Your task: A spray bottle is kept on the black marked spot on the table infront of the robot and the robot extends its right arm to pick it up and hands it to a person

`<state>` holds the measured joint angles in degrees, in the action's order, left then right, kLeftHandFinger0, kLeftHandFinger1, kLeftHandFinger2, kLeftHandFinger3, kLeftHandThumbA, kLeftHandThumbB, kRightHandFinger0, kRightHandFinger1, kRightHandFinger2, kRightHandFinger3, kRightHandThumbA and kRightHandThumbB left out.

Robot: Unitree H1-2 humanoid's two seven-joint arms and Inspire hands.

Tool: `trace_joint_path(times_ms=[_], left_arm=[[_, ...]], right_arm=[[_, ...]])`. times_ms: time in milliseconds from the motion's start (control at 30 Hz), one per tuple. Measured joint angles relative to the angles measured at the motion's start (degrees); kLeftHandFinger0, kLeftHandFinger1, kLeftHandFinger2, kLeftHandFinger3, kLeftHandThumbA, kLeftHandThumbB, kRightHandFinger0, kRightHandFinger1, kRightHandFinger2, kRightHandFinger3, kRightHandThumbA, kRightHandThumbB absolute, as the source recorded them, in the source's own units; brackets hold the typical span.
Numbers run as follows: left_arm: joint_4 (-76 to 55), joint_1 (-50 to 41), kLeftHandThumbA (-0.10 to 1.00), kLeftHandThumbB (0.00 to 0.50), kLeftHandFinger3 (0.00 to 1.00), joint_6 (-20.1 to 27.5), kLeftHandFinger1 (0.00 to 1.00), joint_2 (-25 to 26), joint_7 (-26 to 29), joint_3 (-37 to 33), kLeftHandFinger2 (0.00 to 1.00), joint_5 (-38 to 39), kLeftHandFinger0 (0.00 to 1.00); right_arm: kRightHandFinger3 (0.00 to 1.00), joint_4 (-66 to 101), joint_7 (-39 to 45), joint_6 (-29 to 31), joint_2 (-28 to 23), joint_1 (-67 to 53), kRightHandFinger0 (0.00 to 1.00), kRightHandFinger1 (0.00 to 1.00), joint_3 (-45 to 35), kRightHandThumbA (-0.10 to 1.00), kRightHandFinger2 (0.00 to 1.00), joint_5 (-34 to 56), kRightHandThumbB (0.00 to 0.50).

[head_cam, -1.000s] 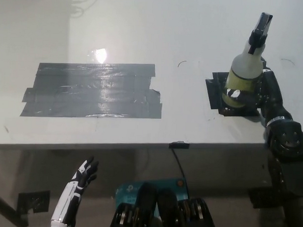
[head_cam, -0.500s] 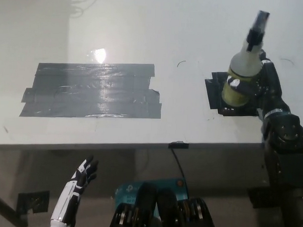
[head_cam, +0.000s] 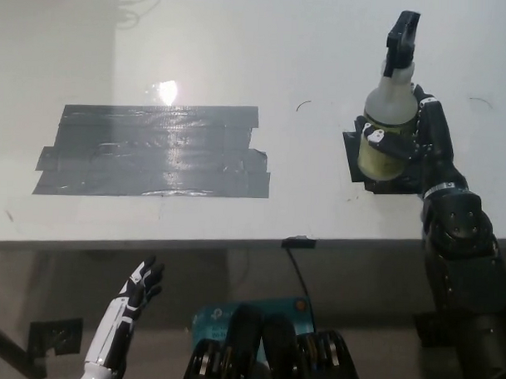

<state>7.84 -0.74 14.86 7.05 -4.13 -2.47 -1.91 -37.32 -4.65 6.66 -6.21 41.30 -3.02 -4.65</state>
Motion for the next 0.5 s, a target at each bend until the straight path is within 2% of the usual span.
trace_joint_path(times_ms=[33, 67, 100, 133, 167, 200, 233, 267, 333, 367, 400, 433, 500], left_arm=[[0.0, 0.01, 1.0, 0.355, 1.0, 0.0, 1.0, 0.05, 0.0, 0.0, 1.0, 0.0, 1.0], [0.0, 0.01, 1.0, 0.355, 1.0, -0.01, 1.0, 0.08, 0.0, 0.0, 1.0, 0.01, 1.0], [0.0, 0.01, 1.0, 0.355, 1.0, -0.02, 1.0, 0.09, 0.0, 0.0, 1.0, 0.01, 1.0], [0.0, 0.02, 1.0, 0.356, 1.0, -0.02, 1.0, 0.1, 0.0, 0.0, 1.0, 0.01, 1.0], [0.0, 0.02, 1.0, 0.356, 1.0, -0.02, 1.0, 0.11, 0.0, -0.01, 1.0, 0.01, 1.0], [0.0, 0.02, 1.0, 0.356, 1.0, -0.02, 1.0, 0.11, 0.0, -0.01, 1.0, 0.0, 1.0], [0.0, 0.04, 1.0, 0.356, 1.0, -0.02, 1.0, 0.12, 0.0, -0.01, 1.0, 0.0, 1.0], [0.0, 0.06, 1.0, 0.357, 1.0, -0.02, 1.0, 0.11, 0.0, -0.01, 1.0, 0.01, 1.0], [0.0, 0.07, 1.0, 0.362, 1.0, -0.03, 1.0, 0.13, 0.0, -0.01, 1.0, 0.01, 1.0], [0.0, 0.09, 1.0, 0.36, 1.0, -0.03, 1.0, 0.12, 0.0, -0.01, 1.0, 0.01, 1.0], [0.0, 0.13, 1.0, 0.349, 1.0, -0.05, 1.0, 0.11, 0.0, -0.01, 1.0, 0.01, 1.0], [0.0, 0.15, 1.0, 0.347, 1.0, -0.05, 1.0, 0.11, 0.0, -0.01, 1.0, 0.01, 1.0], [0.01, 0.15, 1.0, 0.348, 1.0, -0.04, 1.0, 0.15, -0.01, -0.01, 1.0, 0.04, 1.0]], right_arm=[[0.71, 0.03, 0.03, 0.09, -0.01, -0.02, 0.09, 0.48, 0.2, -0.1, 0.79, -0.11, 0.153], [0.72, 0.11, 0.08, 0.11, 0.0, -0.04, 0.1, 0.48, 0.43, -0.1, 0.79, -0.17, 0.153], [0.64, 0.21, 0.13, 0.11, 0.01, -0.07, 0.15, 0.42, 0.59, -0.1, 0.66, -0.2, 0.146], [0.56, 0.58, 0.23, 0.04, 0.04, -0.21, 0.08, 0.27, 0.9, -0.1, 0.45, -0.26, 0.141], [0.53, 0.95, 0.34, -0.07, 0.06, -0.36, 0.02, 0.18, 1.13, -0.1, 0.37, -0.28, 0.13], [0.51, 1.84, 0.61, -0.35, 0.12, -0.63, 0.0, 0.12, 1.57, -0.1, 0.31, -0.32, 0.126], [0.58, 2.76, 0.9, -0.74, 0.27, -0.82, 0.0, 0.12, 1.99, -0.1, 0.35, -0.32, 0.112], [0.69, 3.43, 1.18, -1.01, 0.38, -0.98, 0.0, 0.19, 2.28, -0.1, 0.48, -0.33, 0.107], [0.76, 6.57, 2.29, -2.41, 1.1, -1.08, 0.0, 0.28, 3.18, -0.1, 0.63, -0.19, 0.109], [0.81, 7.69, 2.63, -3.0, 1.4, -1.07, 0.0, 0.38, 3.4, -0.1, 0.75, -0.12, 0.105], [0.87, 9.12, 3.11, -3.91, 1.79, -1.04, 0.08, 0.49, 3.76, -0.1, 0.85, -0.06, 0.147], [0.83, 10.37, 3.59, -4.8, 2.21, -0.95, 0.05, 0.46, 4.12, -0.1, 0.81, 0.12, 0.13], [0.77, 12.22, 4.55, -6.95, 3.21, -0.46, 0.03, 0.48, 4.42, -0.1, 0.81, 0.71, 0.14]])
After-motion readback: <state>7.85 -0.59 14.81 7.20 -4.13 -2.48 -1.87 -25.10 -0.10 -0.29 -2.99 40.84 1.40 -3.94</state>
